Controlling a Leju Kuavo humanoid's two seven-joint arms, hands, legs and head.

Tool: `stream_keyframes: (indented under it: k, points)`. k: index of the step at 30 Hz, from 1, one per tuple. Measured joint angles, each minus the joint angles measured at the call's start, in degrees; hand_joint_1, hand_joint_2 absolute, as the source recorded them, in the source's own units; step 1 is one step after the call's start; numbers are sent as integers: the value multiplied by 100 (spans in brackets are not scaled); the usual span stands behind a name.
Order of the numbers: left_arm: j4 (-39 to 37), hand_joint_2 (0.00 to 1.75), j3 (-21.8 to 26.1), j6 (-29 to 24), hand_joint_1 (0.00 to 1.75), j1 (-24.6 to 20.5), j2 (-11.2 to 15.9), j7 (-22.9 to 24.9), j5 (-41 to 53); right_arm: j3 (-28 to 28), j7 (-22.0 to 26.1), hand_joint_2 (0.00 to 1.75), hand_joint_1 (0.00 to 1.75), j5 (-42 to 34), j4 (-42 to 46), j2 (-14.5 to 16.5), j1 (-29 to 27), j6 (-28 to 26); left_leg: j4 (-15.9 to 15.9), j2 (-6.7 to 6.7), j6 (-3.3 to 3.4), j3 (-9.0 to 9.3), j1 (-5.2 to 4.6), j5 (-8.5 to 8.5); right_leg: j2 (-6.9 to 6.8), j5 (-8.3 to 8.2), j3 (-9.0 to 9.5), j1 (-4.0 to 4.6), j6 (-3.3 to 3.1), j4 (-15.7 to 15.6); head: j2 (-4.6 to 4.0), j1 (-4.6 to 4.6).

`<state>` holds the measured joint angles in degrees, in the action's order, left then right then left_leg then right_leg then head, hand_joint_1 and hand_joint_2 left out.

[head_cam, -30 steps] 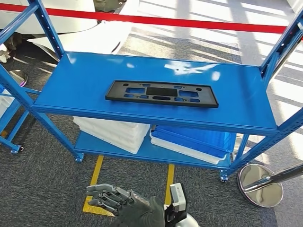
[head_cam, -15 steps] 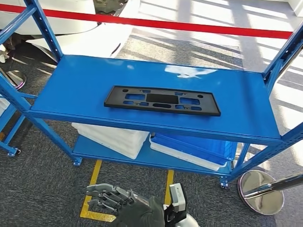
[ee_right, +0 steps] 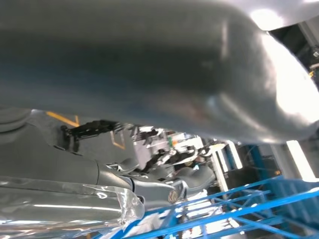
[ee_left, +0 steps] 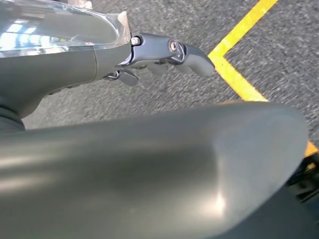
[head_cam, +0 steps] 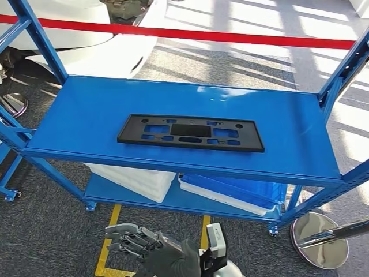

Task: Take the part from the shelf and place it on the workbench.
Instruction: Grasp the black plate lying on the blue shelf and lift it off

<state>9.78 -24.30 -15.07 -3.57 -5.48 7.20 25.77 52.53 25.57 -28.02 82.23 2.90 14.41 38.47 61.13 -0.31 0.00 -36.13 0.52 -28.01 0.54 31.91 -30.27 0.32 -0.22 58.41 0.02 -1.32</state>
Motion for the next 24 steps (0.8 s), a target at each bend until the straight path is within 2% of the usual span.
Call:
stream_keyframes:
  k: [2,4,5,7,8,9,10,12,13,14,16,18,19,20,22,23,24]
  points:
    - [-1,0,1,-3,0,8,1,1,-5,2,1,0,0,-2,6,1,6,5,-80,-8,60,54,5,-51,-5,20,17,-6,53,2,0,-2]
    - [-1,0,2,-6,0,11,1,-2,-4,4,1,0,0,-3,13,1,17,10,-142,-11,110,162,39,-78,-13,107,-61,-11,117,232,0,7]
    - [-1,0,2,-6,0,4,0,-4,-3,5,1,0,0,-3,15,-1,19,10,-165,-11,132,214,52,-99,-17,206,-217,-20,151,522,0,14]
    - [-1,0,2,-6,0,-11,1,-7,-3,7,1,0,0,-3,13,-5,14,11,-178,-11,160,289,57,-158,-22,437,-704,-44,202,1277,0,21]
    - [-1,0,2,-6,0,-9,2,-8,-4,7,1,0,0,-3,11,-8,8,11,-178,-12,164,332,57,-197,-23,472,-923,-52,214,1545,0,20]
    - [-1,0,2,-6,0,-3,4,-8,-4,8,1,0,0,-3,10,-10,3,11,-178,-16,161,386,56,-240,-24,399,-1050,-55,218,1624,0,21]
    - [-1,0,2,-6,0,5,4,-8,-4,9,1,0,0,-3,9,-11,2,11,-180,-22,153,453,57,-288,-24,208,-1072,-56,211,1490,0,20]
    - [-1,0,2,-7,0,9,-1,-10,-4,10,1,0,0,-3,8,-13,4,11,-193,-32,124,602,63,-389,-28,-332,-890,-39,165,801,0,19]
    - [-1,0,2,-8,0,4,-3,-12,-3,11,1,0,0,-3,5,-14,5,11,-208,-33,105,659,69,-426,-32,-476,-805,-14,128,512,0,18]
    - [-1,0,2,-10,0,-1,-4,-12,-3,13,0,0,0,-3,4,-16,7,12,-223,-31,76,692,73,-460,-35,-548,-738,11,83,295,0,25]
    - [-1,0,2,-13,0,-1,-11,-10,1,16,-1,0,0,-4,4,-17,10,13,-253,-18,10,746,69,-481,-47,-485,-692,50,1,163,0,35]
    - [-1,0,2,-17,0,-2,-16,-4,2,19,0,0,0,-5,13,-10,13,15,-237,-5,-36,798,61,-528,-54,-491,-581,19,-60,50,0,37]
    - [-1,0,2,-21,0,-11,-16,1,2,20,1,0,0,-5,17,-5,21,17,-128,-2,-47,766,59,-593,-57,-486,-517,0,-86,8,0,35]
    - [-1,0,2,-26,0,-22,-15,6,3,21,1,0,0,-5,19,-2,25,19,96,-1,-59,657,59,-701,-59,-480,-459,-19,-106,-29,0,32]
    - [-1,0,2,-31,0,-28,-15,26,4,22,1,0,0,-5,14,0,29,20,781,-1,-88,249,59,-963,-62,-436,-398,-19,-139,-46,0,29]
    - [-1,0,2,-32,0,-21,-14,35,4,23,0,0,0,-5,10,-1,25,20,1074,0,-104,26,61,-1036,-55,-408,-376,-19,-147,-45,0,28]
    - [-1,0,2,-32,0,-9,-14,42,3,24,0,0,0,-5,6,-1,22,21,1218,0,-120,-135,64,-1010,-43,-378,-347,-19,-147,-45,0,28]
